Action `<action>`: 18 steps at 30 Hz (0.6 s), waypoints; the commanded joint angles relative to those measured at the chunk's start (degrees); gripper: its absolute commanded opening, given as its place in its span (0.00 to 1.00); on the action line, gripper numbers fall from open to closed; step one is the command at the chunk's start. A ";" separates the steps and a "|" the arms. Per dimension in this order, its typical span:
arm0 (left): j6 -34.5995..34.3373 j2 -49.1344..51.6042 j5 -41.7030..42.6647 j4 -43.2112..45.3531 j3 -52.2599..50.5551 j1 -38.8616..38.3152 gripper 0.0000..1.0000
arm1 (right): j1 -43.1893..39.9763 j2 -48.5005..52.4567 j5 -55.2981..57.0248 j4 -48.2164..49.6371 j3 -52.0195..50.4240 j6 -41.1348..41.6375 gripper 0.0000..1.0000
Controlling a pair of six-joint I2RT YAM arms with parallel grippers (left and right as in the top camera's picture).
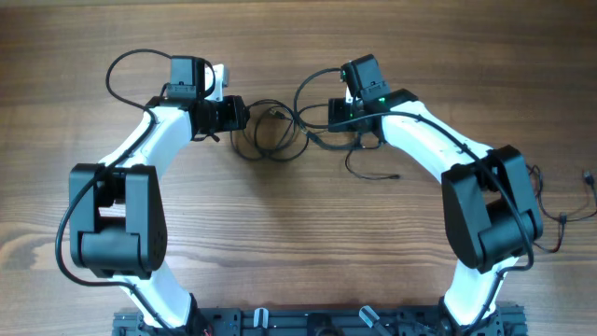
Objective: Untangle cables
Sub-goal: 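Grasp a cable loop near the bundle with the right gripper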
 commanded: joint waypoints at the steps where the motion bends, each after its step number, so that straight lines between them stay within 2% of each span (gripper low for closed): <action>1: 0.09 0.72 0.11 0.17 -0.22 -0.22 0.57 | -0.17 0.59 1.03 -1.53 -0.26 -4.81 0.63; 6: 0.11 0.72 0.11 0.17 -0.22 -0.22 0.55 | -0.17 0.63 1.22 -2.29 -0.26 -9.66 0.62; 11: 0.11 0.72 0.11 0.17 -0.22 -0.22 0.55 | -0.17 1.68 1.22 -2.32 -0.26 -10.05 0.58; 18: 0.09 0.72 0.11 0.17 -0.22 -0.22 0.57 | -0.17 3.78 1.20 -4.59 -0.26 -19.19 0.56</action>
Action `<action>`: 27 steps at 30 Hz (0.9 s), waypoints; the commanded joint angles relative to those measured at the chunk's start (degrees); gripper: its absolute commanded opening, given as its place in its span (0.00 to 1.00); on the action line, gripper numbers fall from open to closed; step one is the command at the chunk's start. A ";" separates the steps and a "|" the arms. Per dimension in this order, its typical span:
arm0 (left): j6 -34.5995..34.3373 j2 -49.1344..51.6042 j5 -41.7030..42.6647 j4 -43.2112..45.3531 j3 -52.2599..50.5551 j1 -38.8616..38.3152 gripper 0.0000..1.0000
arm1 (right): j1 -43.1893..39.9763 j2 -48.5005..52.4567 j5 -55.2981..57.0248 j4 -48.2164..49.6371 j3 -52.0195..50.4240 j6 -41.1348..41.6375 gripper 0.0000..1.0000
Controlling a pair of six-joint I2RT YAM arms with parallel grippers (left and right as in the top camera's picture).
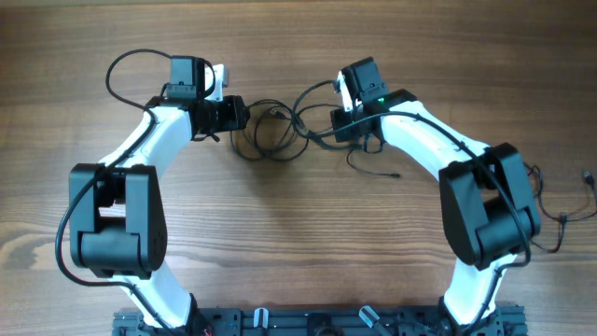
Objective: Untangle cables
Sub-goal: 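Grasp a cable loop near the bundle with the right gripper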
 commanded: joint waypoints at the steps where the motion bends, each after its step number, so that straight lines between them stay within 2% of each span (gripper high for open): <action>1: 0.09 0.72 0.11 0.20 -0.22 -0.22 0.57 | -0.15 2.99 1.14 -1.68 -0.26 -7.43 0.56; 4: 0.09 0.72 0.11 0.20 -0.22 -0.22 0.57 | -0.15 4.11 1.14 -2.29 -0.26 -8.83 0.55; 9: 0.09 0.72 0.11 0.20 -0.22 -0.22 0.58 | -0.15 5.22 0.96 -1.46 -0.26 -8.44 0.29; 11: 0.09 0.72 0.11 0.22 -0.22 -0.22 0.58 | -0.15 5.22 0.96 -0.76 -0.26 -6.99 0.28; 15: 0.09 0.72 0.11 0.20 -0.22 -0.22 0.58 | -0.15 5.22 0.98 -0.22 -0.26 -6.88 0.15; 18: 0.09 0.72 0.11 0.20 -0.22 -0.22 0.58 | -0.15 5.22 0.96 -0.22 -0.26 -6.82 0.12; 22: 0.13 0.72 0.13 0.20 -0.22 -0.22 0.51 | -0.15 5.22 0.96 -0.20 -0.26 -6.67 0.09; 23: 0.66 0.72 0.22 0.17 -0.22 -0.22 0.44 | -0.15 5.22 0.96 -0.20 -0.26 -6.67 0.09; 25: 3.96 0.72 0.57 -0.11 -0.22 -0.22 0.36 | -0.15 5.22 0.96 -0.17 -0.26 -6.62 0.09; 27: 6.56 0.72 0.35 -0.55 -0.22 -0.22 0.34 | -0.15 5.22 0.96 -0.09 -0.26 -6.62 0.09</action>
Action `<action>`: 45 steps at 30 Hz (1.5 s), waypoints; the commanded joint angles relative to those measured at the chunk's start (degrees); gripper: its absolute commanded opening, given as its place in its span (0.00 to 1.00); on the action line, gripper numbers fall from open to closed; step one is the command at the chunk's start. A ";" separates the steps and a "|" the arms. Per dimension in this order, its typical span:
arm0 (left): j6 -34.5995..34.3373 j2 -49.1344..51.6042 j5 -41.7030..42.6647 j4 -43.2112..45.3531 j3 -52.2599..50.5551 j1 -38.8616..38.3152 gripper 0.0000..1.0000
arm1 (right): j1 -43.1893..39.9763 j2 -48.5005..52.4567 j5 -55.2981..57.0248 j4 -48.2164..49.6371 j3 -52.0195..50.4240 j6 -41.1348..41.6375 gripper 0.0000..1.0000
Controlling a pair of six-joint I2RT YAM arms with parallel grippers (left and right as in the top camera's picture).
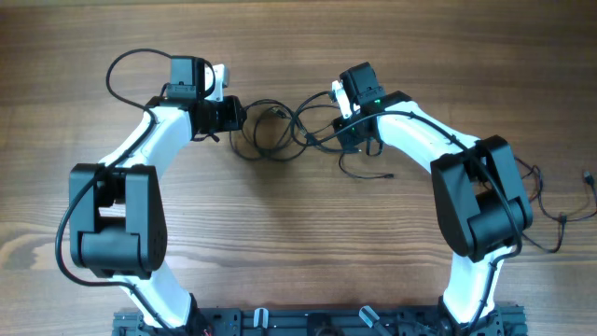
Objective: Untangle cables
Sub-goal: 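Grasp a cable loop near the bundle with the right gripper, then lift the right gripper up-right, pulling the cable out of the bundle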
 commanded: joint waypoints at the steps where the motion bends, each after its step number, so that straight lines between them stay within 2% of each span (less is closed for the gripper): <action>1: 5.62 0.72 -0.22 -0.61 -0.22 -0.22 0.34 | -0.04 2.43 0.13 -0.11 -0.28 0.52 0.09; 6: 5.57 0.72 -4.87 -0.83 -0.22 -0.22 0.36 | -0.02 2.43 0.13 -0.09 -0.28 0.50 0.08; 12: 5.57 0.72 -5.95 -1.11 -0.22 -0.22 0.29 | -0.04 2.43 0.15 -0.07 -0.28 1.33 0.08; 16: 5.57 0.76 -6.19 -1.51 -0.22 -0.22 0.29 | -0.04 2.43 0.15 -0.07 -0.28 1.40 0.08; 20: 5.40 0.76 -9.92 -2.36 -0.22 -0.22 0.28 | -0.04 2.43 0.15 -0.07 -0.28 1.40 0.08; 36: 5.38 3.23 -10.03 -3.87 -0.22 -0.22 0.28 | -0.04 2.43 0.13 0.52 -0.28 3.15 0.08; 39: 5.35 3.98 -10.01 -3.13 -0.22 -0.22 0.32 | -0.02 2.43 0.15 0.52 -0.28 3.30 0.08; 42: 5.29 3.96 -9.99 -2.34 -0.22 -0.22 0.51 | -0.04 2.43 0.13 0.48 -0.28 3.32 0.08; 45: 4.90 3.96 -9.99 -2.32 -0.20 -0.22 0.54 | -0.02 2.43 0.15 0.50 -0.28 3.82 0.08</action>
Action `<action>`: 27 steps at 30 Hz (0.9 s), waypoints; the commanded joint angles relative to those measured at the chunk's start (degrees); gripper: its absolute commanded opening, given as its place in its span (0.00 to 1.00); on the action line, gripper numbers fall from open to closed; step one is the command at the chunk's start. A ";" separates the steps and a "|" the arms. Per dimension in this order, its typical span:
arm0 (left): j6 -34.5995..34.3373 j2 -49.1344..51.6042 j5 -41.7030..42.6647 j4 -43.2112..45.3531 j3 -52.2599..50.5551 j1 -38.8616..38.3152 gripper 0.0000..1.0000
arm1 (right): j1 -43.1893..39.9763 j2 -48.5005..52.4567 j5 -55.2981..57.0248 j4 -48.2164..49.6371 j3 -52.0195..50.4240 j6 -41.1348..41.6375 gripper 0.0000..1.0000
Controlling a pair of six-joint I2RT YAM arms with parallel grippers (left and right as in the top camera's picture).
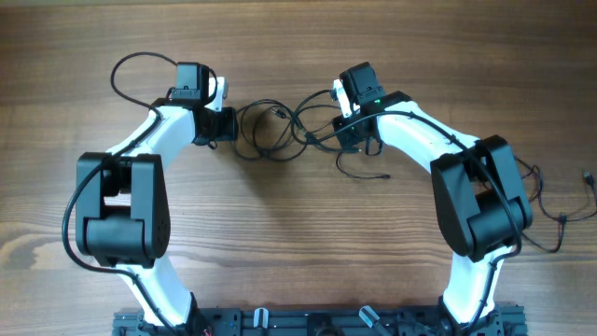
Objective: Untangle cables
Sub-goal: 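Lift the right gripper up-right, pulling the cable out of the bundle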
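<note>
A tangle of thin black cables (272, 131) lies on the wooden table (280, 243) between my two arms. My left gripper (229, 125) points right at the left edge of the loops, and its fingers are too dark to tell whether they are open or shut. From the right side of the tangle, my right gripper (340, 133) sits over a strand and appears shut on it, with the fingers mostly hidden under the wrist. A loose cable end (369, 174) trails just below the right gripper.
Each arm's own black lead is in view: a loop behind the left wrist (126, 70) and wires past the right arm's base (560, 219). The arm bases stand at the front corners, with a black rail (308, 322) along the near edge.
My left wrist has shifted slightly left and down, so its gripper now sits at the very edge of the loops. The right arm and the strand at it have not moved.
Both grippers were at opposite sides of the tangle, the left one still. My right gripper then moved left and down in two small steps, and the strand and loose end near it shifted with it. Lastly the left gripper drew back a little.
</note>
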 commanded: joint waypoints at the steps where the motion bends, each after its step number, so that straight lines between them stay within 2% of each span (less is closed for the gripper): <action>1: 0.17 0.39 -0.59 0.17 -0.15 -0.22 0.57 | -0.02 2.36 0.15 0.02 -0.28 1.55 0.08; 4: 0.17 0.39 0.35 0.15 0.17 -0.22 0.61 | -0.04 2.36 0.17 0.04 -0.28 1.77 0.08; 5: 0.17 0.39 0.87 0.13 0.28 -0.22 0.49 | -0.04 2.36 0.15 0.07 -0.28 1.77 0.08; 6: 0.17 0.39 1.33 0.15 0.35 -0.22 0.25 | -0.04 2.36 0.15 0.09 -0.28 1.77 0.07; 7: 0.15 0.26 1.62 0.13 0.39 -0.22 0.09 | -0.04 2.36 0.15 0.09 -0.28 1.75 0.07; 8: 0.17 0.04 1.73 0.09 0.39 -0.22 0.04 | -0.04 2.36 0.15 0.02 -0.28 1.77 0.04; 12: -1.38 -2.91 0.87 -2.51 1.42 0.24 0.04 | 0.02 0.70 -0.68 -2.64 0.35 3.08 0.04; 16: -7.41 -7.72 -6.21 -3.37 1.46 2.62 0.04 | 0.02 -8.61 -9.77 -2.14 2.86 3.50 0.04; 21: -10.16 -7.04 -6.19 -3.43 1.18 4.33 0.04 | 0.02 -20.94 -23.02 7.34 3.56 7.19 0.04; 27: -10.14 -6.97 -5.57 -3.10 1.14 4.31 0.04 | 0.02 -28.46 -30.10 13.62 3.56 9.84 0.04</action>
